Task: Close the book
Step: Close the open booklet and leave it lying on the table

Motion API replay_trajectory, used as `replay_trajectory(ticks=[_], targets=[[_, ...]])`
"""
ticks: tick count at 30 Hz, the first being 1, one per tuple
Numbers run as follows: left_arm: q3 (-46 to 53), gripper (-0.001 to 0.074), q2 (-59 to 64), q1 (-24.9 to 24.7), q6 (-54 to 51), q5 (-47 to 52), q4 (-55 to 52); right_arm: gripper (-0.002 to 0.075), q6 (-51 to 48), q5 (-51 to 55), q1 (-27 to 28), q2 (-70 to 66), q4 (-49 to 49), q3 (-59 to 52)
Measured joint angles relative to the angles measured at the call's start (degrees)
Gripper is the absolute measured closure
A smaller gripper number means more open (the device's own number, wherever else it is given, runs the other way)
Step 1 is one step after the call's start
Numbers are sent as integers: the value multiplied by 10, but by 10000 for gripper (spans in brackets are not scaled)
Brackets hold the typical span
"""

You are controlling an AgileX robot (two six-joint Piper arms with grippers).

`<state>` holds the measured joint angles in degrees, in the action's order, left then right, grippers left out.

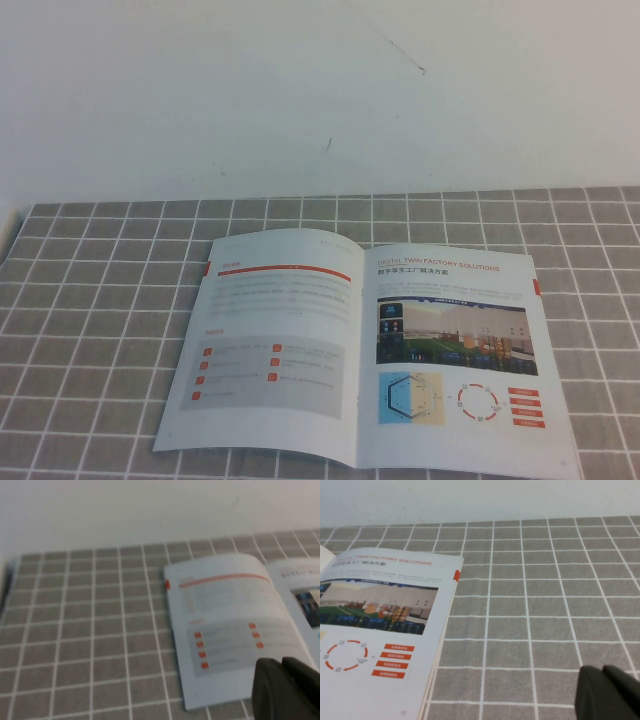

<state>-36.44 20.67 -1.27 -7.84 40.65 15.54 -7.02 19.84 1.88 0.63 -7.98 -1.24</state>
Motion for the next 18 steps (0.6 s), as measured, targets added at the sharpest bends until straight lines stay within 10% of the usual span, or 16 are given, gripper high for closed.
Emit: replay_trajectory(ticks=[18], targets=[[7, 739, 59, 0, -70, 58, 73, 727, -1, 0, 0, 0, 9, 0]])
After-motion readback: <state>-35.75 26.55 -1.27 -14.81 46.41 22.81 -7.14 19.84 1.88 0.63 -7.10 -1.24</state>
